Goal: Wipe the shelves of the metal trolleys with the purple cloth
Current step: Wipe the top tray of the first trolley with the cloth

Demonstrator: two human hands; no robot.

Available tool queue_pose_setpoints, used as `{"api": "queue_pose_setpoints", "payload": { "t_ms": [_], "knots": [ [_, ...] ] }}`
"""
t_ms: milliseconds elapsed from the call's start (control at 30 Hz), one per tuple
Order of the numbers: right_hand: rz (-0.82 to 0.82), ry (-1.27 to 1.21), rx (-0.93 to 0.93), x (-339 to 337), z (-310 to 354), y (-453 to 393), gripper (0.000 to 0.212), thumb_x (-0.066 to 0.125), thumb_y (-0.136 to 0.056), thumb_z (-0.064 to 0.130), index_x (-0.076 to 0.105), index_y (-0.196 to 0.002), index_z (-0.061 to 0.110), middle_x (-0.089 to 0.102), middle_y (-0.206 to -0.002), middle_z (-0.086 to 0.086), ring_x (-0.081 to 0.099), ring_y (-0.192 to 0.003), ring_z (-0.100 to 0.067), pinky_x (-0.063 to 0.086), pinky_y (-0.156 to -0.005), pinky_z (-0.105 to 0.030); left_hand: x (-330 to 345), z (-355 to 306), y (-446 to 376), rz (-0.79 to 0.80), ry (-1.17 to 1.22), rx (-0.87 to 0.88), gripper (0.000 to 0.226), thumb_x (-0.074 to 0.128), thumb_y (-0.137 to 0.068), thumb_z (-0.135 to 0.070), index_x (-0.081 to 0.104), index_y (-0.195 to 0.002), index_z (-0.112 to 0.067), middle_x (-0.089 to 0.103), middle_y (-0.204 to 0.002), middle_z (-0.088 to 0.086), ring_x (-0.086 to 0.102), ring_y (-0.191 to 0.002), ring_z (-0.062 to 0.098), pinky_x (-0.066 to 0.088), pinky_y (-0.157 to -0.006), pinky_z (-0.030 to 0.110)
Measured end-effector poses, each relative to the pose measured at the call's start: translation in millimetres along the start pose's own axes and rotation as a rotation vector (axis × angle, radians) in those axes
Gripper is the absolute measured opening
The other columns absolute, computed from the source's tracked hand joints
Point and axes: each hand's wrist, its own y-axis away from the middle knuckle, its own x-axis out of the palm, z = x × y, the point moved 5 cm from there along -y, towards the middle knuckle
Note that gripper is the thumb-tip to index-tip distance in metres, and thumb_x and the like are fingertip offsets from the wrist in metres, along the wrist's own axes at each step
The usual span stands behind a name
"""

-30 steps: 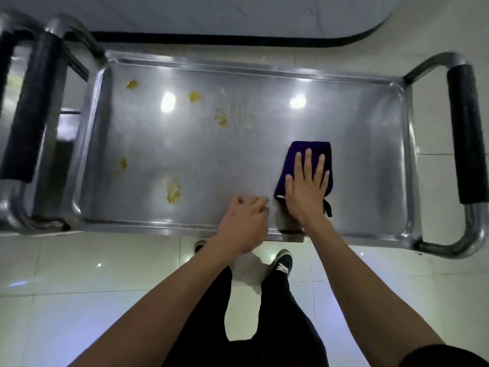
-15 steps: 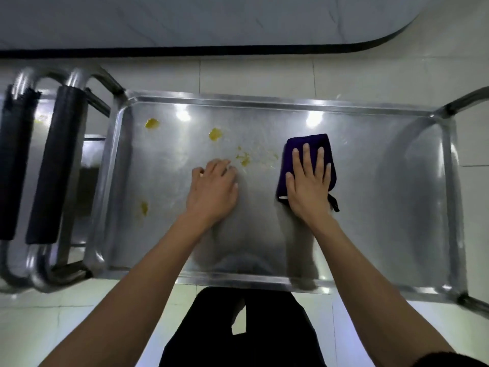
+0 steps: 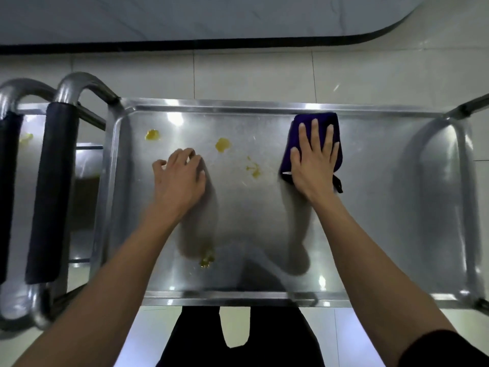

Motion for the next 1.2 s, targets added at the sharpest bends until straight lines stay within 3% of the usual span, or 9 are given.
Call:
{"api": "queue_pose_setpoints", "payload": {
  "t_ms": [200,500,600,733,900,1033,1200],
  "knots": [
    [-0.002,0.030,-0.011,4.5,24.9,-8.1,0.059,0.021,-0.107,0.037,0.002,-0.162,0.024,-0.005,-0.169,-0.001,-0.015,-0.154,-0.031,-0.001,-0.124,-0.055,-1.8,5.2,-1.4,0.011,-0.024,0.056,0.039,0.052,-0.093,-0.033,0.058,-0.129,-0.018,0.047,-0.142,-0.001,0.045,-0.127,0.019,0.035,-0.098,0.051],
    [0.019,0.032,-0.177,48.5,148.6,-3.4,0.063,0.023,-0.103,0.041,0.007,-0.161,0.024,-0.002,-0.170,-0.001,-0.012,-0.154,-0.032,0.004,-0.123,-0.059,1.2,34.8,4.3,0.091,0.054,0.140,0.048,0.049,-0.096,-0.042,0.051,-0.141,-0.024,0.041,-0.153,-0.003,0.040,-0.137,0.018,0.030,-0.101,0.049],
    [0.035,0.016,-0.216,57.6,176.0,-2.9,0.069,0.026,-0.097,0.037,0.006,-0.161,0.024,-0.003,-0.169,-0.001,-0.014,-0.154,-0.032,0.003,-0.122,-0.060,-8.6,72.1,12.9,0.001,0.149,0.050,0.043,0.054,-0.095,-0.034,0.057,-0.136,-0.021,0.046,-0.150,0.002,0.040,-0.139,0.020,0.033,-0.103,0.051],
    [0.053,0.036,-0.267,66.0,218.8,-0.3,0.074,0.026,-0.091,0.034,0.007,-0.161,0.021,-0.002,-0.169,-0.004,-0.012,-0.154,-0.035,0.005,-0.122,-0.061,-10.3,117.7,26.7,0.001,0.180,-0.118,0.042,0.054,-0.096,-0.030,0.056,-0.136,-0.019,0.041,-0.152,0.004,0.030,-0.145,0.023,0.029,-0.112,0.057],
    [0.116,-0.002,-0.299,79.5,289.2,4.5,0.073,0.038,-0.097,0.025,0.005,-0.161,0.017,-0.009,-0.169,-0.008,-0.018,-0.152,-0.035,-0.001,-0.122,-0.060,-9.4,144.4,39.9,-0.078,0.284,-0.244,0.037,0.054,-0.096,-0.020,0.059,-0.131,-0.010,0.044,-0.149,0.010,0.036,-0.142,0.026,0.030,-0.115,0.047],
    [0.173,-0.013,-0.408,87.7,342.9,8.2,0.066,0.033,-0.103,0.027,0.004,-0.162,0.017,-0.011,-0.168,-0.008,-0.020,-0.152,-0.034,-0.004,-0.122,-0.059,-3.8,149.3,43.2,-0.082,0.406,-0.330,0.044,0.046,-0.096,-0.018,0.053,-0.139,-0.009,0.046,-0.148,0.009,0.042,-0.139,0.024,0.034,-0.115,0.042],
    [0.185,0.006,-0.505,88.5,350.1,4.1,0.062,0.031,-0.105,0.031,0.007,-0.162,0.020,-0.008,-0.169,-0.005,-0.015,-0.154,-0.029,-0.004,-0.124,-0.054,-3.7,144.5,43.6,-0.075,0.382,-0.377,0.050,0.050,-0.093,-0.015,0.047,-0.143,-0.015,0.042,-0.152,0.004,0.036,-0.143,0.019,0.034,-0.109,0.040]
  ]
}}
